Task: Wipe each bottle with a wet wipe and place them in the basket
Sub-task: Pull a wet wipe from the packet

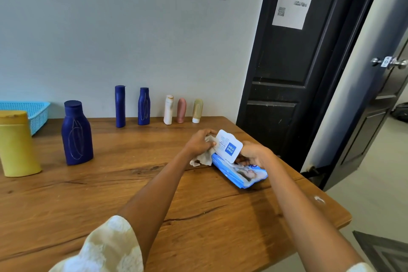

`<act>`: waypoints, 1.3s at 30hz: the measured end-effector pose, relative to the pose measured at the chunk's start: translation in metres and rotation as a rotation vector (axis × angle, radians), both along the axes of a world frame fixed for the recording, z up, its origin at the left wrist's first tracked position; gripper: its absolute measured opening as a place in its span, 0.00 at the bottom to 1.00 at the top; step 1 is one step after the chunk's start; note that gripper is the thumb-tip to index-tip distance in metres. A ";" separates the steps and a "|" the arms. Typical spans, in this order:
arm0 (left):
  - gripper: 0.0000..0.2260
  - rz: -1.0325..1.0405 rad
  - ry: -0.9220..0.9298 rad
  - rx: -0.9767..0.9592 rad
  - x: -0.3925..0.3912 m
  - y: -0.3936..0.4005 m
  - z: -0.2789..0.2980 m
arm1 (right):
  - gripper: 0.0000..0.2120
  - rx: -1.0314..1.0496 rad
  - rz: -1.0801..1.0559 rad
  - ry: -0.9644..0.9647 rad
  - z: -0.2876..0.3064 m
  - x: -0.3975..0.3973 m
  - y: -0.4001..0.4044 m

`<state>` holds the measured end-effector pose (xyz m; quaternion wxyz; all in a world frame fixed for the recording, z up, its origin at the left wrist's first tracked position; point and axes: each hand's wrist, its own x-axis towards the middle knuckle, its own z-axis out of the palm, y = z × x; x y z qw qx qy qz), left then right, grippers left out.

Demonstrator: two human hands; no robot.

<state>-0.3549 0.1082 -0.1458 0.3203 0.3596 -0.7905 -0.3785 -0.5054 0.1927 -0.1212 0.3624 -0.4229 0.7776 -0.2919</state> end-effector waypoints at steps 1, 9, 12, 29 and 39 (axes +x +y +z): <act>0.15 0.031 -0.001 -0.005 0.000 0.001 -0.002 | 0.07 0.008 -0.004 0.009 0.001 0.000 0.000; 0.11 -0.006 -0.302 -0.206 -0.003 0.003 -0.004 | 0.20 -0.149 -0.182 -0.352 0.008 -0.014 0.012; 0.16 -0.033 -0.419 -0.233 -0.006 0.006 0.002 | 0.17 -0.090 -0.001 -0.026 0.010 -0.014 0.017; 0.18 -0.155 -0.463 -0.039 0.001 0.017 0.024 | 0.19 0.035 0.299 0.800 -0.004 -0.002 0.007; 0.21 -0.052 -0.744 -0.058 -0.014 0.021 0.023 | 0.14 0.150 0.178 0.891 -0.013 0.009 -0.009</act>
